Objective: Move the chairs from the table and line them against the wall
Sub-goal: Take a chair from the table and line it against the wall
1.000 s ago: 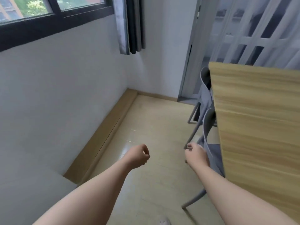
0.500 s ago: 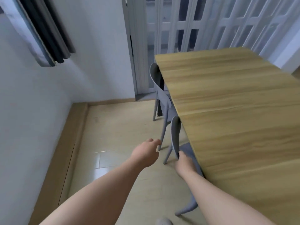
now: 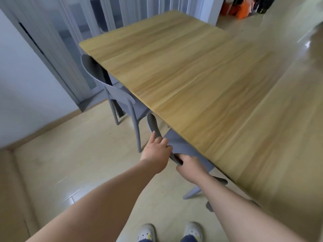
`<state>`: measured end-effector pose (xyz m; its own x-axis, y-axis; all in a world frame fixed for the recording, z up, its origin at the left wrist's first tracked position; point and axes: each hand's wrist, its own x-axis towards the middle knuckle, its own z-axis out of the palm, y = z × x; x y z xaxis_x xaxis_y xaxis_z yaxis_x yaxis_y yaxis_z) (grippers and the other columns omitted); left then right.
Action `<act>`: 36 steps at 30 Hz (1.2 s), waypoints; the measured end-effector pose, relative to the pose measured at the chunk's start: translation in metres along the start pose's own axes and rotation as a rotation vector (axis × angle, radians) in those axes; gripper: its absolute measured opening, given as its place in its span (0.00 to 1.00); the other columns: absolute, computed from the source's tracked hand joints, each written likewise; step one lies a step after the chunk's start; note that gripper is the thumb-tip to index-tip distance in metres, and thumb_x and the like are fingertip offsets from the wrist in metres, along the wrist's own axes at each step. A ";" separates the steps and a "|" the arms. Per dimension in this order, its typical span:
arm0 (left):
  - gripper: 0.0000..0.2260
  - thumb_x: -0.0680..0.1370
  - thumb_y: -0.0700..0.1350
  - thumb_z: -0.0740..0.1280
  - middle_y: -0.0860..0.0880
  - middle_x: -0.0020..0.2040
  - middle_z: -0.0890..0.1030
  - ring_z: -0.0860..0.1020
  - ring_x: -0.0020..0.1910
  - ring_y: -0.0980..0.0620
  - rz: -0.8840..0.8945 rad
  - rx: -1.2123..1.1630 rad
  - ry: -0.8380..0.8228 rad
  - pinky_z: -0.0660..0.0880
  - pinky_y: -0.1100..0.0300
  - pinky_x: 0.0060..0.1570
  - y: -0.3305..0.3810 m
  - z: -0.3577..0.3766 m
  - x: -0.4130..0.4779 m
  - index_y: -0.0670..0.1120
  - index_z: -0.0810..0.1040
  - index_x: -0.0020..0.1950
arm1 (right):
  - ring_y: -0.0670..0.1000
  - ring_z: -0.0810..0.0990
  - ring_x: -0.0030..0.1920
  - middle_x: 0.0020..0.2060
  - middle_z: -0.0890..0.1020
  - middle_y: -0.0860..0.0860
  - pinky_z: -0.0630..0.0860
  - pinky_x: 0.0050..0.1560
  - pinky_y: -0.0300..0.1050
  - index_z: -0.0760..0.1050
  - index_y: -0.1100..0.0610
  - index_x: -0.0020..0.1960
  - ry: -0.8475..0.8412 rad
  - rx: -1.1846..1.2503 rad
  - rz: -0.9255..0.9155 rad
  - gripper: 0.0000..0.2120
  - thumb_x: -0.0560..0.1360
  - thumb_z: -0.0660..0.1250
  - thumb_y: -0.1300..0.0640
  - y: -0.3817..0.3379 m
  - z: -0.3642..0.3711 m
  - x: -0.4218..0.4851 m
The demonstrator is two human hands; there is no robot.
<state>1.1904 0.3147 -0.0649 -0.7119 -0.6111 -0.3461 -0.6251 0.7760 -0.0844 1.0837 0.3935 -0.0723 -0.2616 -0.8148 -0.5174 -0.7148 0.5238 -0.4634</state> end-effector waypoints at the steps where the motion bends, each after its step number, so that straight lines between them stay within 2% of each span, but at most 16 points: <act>1: 0.18 0.78 0.40 0.60 0.45 0.64 0.69 0.66 0.69 0.43 -0.001 -0.015 0.002 0.38 0.47 0.76 -0.001 0.003 -0.002 0.46 0.69 0.68 | 0.55 0.70 0.40 0.40 0.74 0.52 0.60 0.27 0.39 0.74 0.58 0.58 0.000 -0.004 0.010 0.15 0.75 0.56 0.64 -0.003 0.004 -0.003; 4: 0.17 0.77 0.37 0.58 0.45 0.62 0.70 0.67 0.67 0.43 -0.007 -0.054 0.031 0.37 0.48 0.76 -0.008 0.016 -0.017 0.44 0.70 0.66 | 0.57 0.71 0.41 0.39 0.74 0.53 0.60 0.28 0.41 0.71 0.57 0.50 -0.015 -0.012 0.004 0.08 0.74 0.56 0.64 -0.009 0.020 -0.014; 8: 0.17 0.77 0.37 0.58 0.46 0.62 0.69 0.68 0.66 0.44 -0.024 -0.075 0.023 0.39 0.50 0.77 -0.016 0.028 -0.046 0.45 0.69 0.66 | 0.54 0.69 0.43 0.51 0.80 0.58 0.65 0.35 0.41 0.72 0.58 0.60 -0.012 -0.067 -0.065 0.16 0.75 0.56 0.65 -0.019 0.044 -0.034; 10: 0.17 0.78 0.38 0.58 0.46 0.63 0.69 0.69 0.66 0.45 -0.028 -0.066 -0.012 0.42 0.50 0.77 -0.019 0.030 -0.058 0.47 0.70 0.67 | 0.53 0.68 0.43 0.55 0.80 0.59 0.64 0.36 0.41 0.71 0.60 0.61 -0.002 -0.159 -0.101 0.15 0.76 0.56 0.65 -0.024 0.054 -0.046; 13: 0.17 0.79 0.39 0.57 0.45 0.63 0.70 0.71 0.64 0.44 -0.031 -0.070 -0.022 0.50 0.53 0.77 -0.015 0.032 -0.074 0.48 0.70 0.67 | 0.53 0.68 0.42 0.56 0.80 0.59 0.60 0.28 0.41 0.72 0.62 0.60 0.022 -0.334 -0.121 0.13 0.77 0.56 0.66 -0.021 0.063 -0.064; 15: 0.16 0.80 0.38 0.57 0.45 0.63 0.71 0.72 0.62 0.43 -0.047 -0.078 -0.027 0.60 0.56 0.71 -0.002 0.033 -0.089 0.47 0.72 0.66 | 0.55 0.71 0.41 0.55 0.81 0.60 0.58 0.27 0.40 0.72 0.63 0.59 0.017 -0.421 -0.138 0.13 0.76 0.56 0.67 -0.010 0.067 -0.076; 17: 0.15 0.80 0.37 0.56 0.45 0.62 0.71 0.73 0.61 0.42 -0.116 -0.116 -0.046 0.68 0.56 0.61 0.018 0.034 -0.109 0.46 0.73 0.64 | 0.59 0.79 0.47 0.54 0.82 0.60 0.65 0.34 0.40 0.73 0.63 0.58 0.007 -0.484 -0.164 0.14 0.76 0.57 0.68 0.004 0.067 -0.090; 21: 0.17 0.78 0.35 0.57 0.45 0.62 0.72 0.75 0.59 0.42 -0.278 -0.199 -0.058 0.70 0.54 0.48 0.057 0.048 -0.151 0.46 0.73 0.65 | 0.60 0.80 0.58 0.57 0.81 0.61 0.74 0.48 0.47 0.75 0.63 0.57 -0.048 -0.504 -0.244 0.13 0.76 0.56 0.68 0.025 0.063 -0.119; 23: 0.15 0.74 0.35 0.64 0.45 0.55 0.77 0.79 0.51 0.43 -0.321 -0.201 0.016 0.68 0.56 0.39 0.088 0.059 -0.181 0.46 0.78 0.58 | 0.61 0.79 0.59 0.58 0.79 0.62 0.72 0.48 0.49 0.73 0.61 0.44 -0.113 -0.552 -0.325 0.09 0.76 0.55 0.69 0.039 0.062 -0.143; 25: 0.14 0.60 0.37 0.76 0.48 0.40 0.81 0.82 0.34 0.47 -0.355 -0.157 0.104 0.69 0.62 0.30 0.111 0.064 -0.205 0.48 0.83 0.43 | 0.62 0.78 0.59 0.59 0.79 0.62 0.66 0.44 0.47 0.58 0.56 0.32 -0.143 -0.574 -0.375 0.17 0.76 0.54 0.69 0.053 0.065 -0.159; 26: 0.14 0.61 0.37 0.76 0.49 0.40 0.81 0.82 0.35 0.47 -0.367 -0.149 0.095 0.72 0.63 0.34 0.120 0.070 -0.215 0.49 0.83 0.43 | 0.62 0.78 0.60 0.59 0.78 0.62 0.65 0.44 0.46 0.56 0.56 0.31 -0.161 -0.592 -0.396 0.17 0.76 0.54 0.69 0.060 0.069 -0.166; 27: 0.14 0.67 0.37 0.71 0.48 0.46 0.82 0.82 0.44 0.46 -0.390 -0.193 0.044 0.74 0.61 0.45 0.135 0.078 -0.229 0.48 0.82 0.50 | 0.62 0.78 0.60 0.59 0.78 0.62 0.66 0.44 0.47 0.61 0.57 0.34 -0.182 -0.625 -0.422 0.14 0.76 0.54 0.69 0.069 0.075 -0.181; 28: 0.16 0.73 0.36 0.63 0.48 0.54 0.80 0.79 0.54 0.45 -0.407 -0.215 0.034 0.72 0.58 0.57 0.140 0.087 -0.236 0.48 0.78 0.58 | 0.61 0.77 0.60 0.59 0.78 0.62 0.68 0.45 0.47 0.68 0.59 0.41 -0.182 -0.638 -0.432 0.10 0.76 0.54 0.69 0.073 0.079 -0.187; 30: 0.19 0.77 0.35 0.56 0.48 0.61 0.78 0.75 0.63 0.45 -0.455 -0.237 0.014 0.67 0.57 0.65 0.156 0.100 -0.252 0.48 0.74 0.65 | 0.61 0.77 0.61 0.60 0.78 0.61 0.68 0.46 0.47 0.72 0.60 0.54 -0.218 -0.654 -0.431 0.12 0.77 0.54 0.70 0.086 0.087 -0.205; 33: 0.19 0.78 0.35 0.56 0.48 0.62 0.78 0.75 0.63 0.45 -0.467 -0.197 -0.034 0.70 0.57 0.57 0.191 0.105 -0.276 0.48 0.73 0.66 | 0.61 0.77 0.60 0.60 0.78 0.61 0.66 0.44 0.46 0.64 0.56 0.49 -0.253 -0.680 -0.469 0.11 0.76 0.55 0.72 0.105 0.096 -0.232; 36: 0.17 0.78 0.34 0.56 0.47 0.60 0.78 0.77 0.60 0.44 -0.460 -0.198 -0.078 0.65 0.57 0.44 0.228 0.113 -0.290 0.46 0.74 0.64 | 0.61 0.78 0.60 0.57 0.78 0.60 0.71 0.47 0.51 0.58 0.56 0.48 -0.231 -0.677 -0.471 0.14 0.75 0.56 0.73 0.127 0.099 -0.255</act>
<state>1.2908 0.6866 -0.0889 -0.3276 -0.8633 -0.3838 -0.9223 0.3803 -0.0681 1.1242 0.6927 -0.0704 0.2459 -0.8005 -0.5466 -0.9683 -0.1777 -0.1754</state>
